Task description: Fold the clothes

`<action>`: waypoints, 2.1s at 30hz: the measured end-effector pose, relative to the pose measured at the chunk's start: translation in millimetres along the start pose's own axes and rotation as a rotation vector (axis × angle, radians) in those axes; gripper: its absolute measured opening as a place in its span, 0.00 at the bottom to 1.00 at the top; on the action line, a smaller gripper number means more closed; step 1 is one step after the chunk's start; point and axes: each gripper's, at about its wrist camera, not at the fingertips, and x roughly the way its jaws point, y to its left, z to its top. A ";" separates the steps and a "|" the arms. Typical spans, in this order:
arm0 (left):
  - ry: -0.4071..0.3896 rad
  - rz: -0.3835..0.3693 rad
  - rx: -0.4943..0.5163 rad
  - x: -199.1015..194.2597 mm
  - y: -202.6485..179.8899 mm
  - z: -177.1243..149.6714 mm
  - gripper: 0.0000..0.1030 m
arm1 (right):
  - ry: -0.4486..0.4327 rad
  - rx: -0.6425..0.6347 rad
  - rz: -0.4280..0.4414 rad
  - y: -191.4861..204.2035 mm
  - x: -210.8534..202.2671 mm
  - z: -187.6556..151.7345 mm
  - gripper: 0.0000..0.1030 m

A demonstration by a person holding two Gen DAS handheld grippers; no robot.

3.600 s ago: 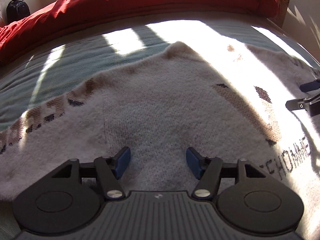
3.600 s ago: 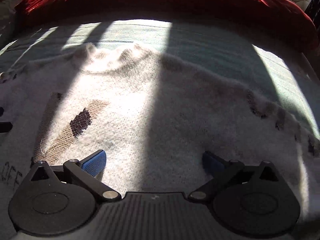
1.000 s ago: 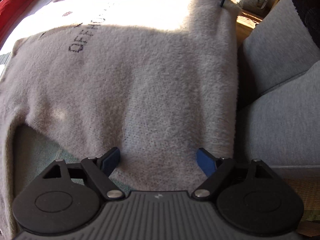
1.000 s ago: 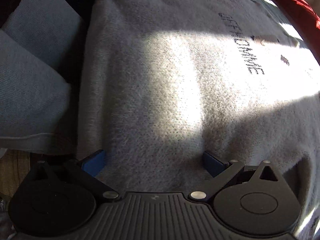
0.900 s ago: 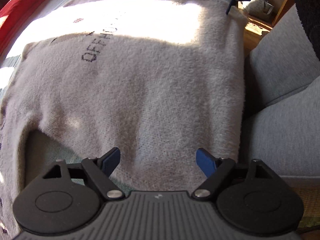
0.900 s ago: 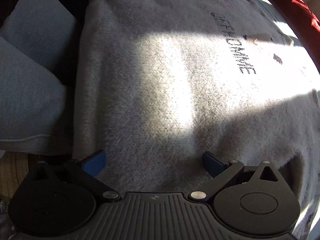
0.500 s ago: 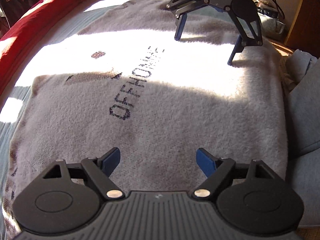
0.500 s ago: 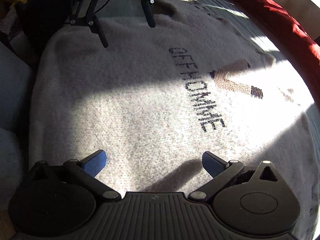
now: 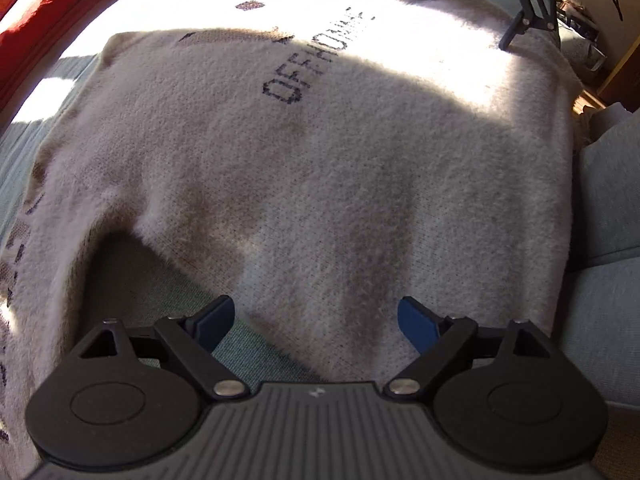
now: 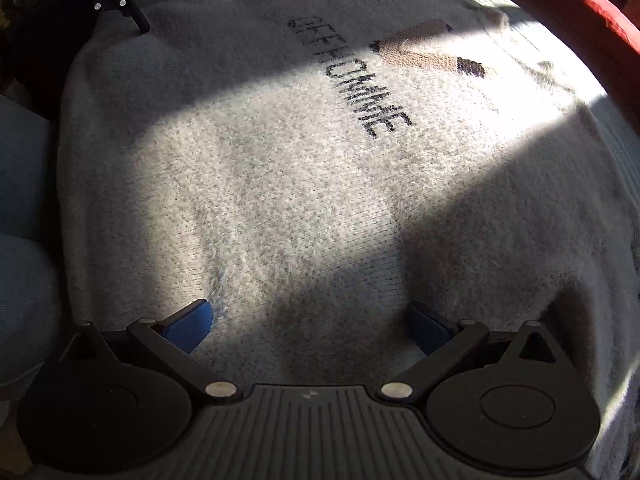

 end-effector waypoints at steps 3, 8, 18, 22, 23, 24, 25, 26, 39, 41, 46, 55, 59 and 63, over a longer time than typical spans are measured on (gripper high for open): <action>-0.081 0.019 -0.044 -8.1 14.3 23.9 0.86 | -0.048 0.036 -0.047 -8.3 -17.8 11.4 1.00; -0.213 0.073 -0.110 11.0 51.6 77.6 0.86 | -0.186 0.182 -0.144 -56.8 -20.0 49.2 1.00; -0.173 0.113 -0.291 51.9 100.4 61.8 0.87 | -0.172 0.424 -0.158 -104.2 15.2 38.9 1.00; -0.147 0.142 -0.313 38.8 94.6 41.6 0.87 | -0.161 0.485 -0.153 -96.3 8.7 16.9 1.00; -0.134 0.143 -0.326 35.4 95.2 43.8 0.87 | -0.154 0.492 -0.154 -96.4 6.8 18.9 1.00; -0.150 0.136 -0.348 30.3 99.6 48.3 0.86 | -0.148 0.500 -0.155 -96.6 4.9 21.4 1.00; -0.166 0.129 -0.370 25.2 104.0 52.7 0.86 | -0.141 0.508 -0.156 -96.9 3.0 23.8 1.00; -0.183 0.123 -0.392 20.1 108.6 57.3 0.86 | -0.174 0.537 -0.162 -103.0 -3.8 26.8 1.00; -0.308 0.171 -0.801 52.3 214.9 111.7 0.85 | -0.312 1.115 -0.443 -240.2 -21.2 -1.6 1.00; -0.292 0.189 -0.827 64.7 221.6 111.8 0.84 | -0.295 1.194 -0.468 -252.1 -11.0 -11.0 1.00; -0.272 0.194 -0.834 83.8 234.5 118.4 0.86 | -0.273 1.280 -0.477 -266.7 10.7 -20.1 1.00; -0.270 0.209 -0.851 85.6 241.2 128.0 0.89 | -0.283 1.305 -0.428 -272.3 12.6 -26.7 1.00; -0.278 0.218 -0.897 60.4 233.1 119.6 0.89 | -0.256 1.313 -0.401 -273.5 -4.1 -20.9 1.00; -0.260 0.229 -0.971 40.5 218.5 87.9 0.89 | -0.326 1.319 -0.383 -251.6 -30.9 -12.8 1.00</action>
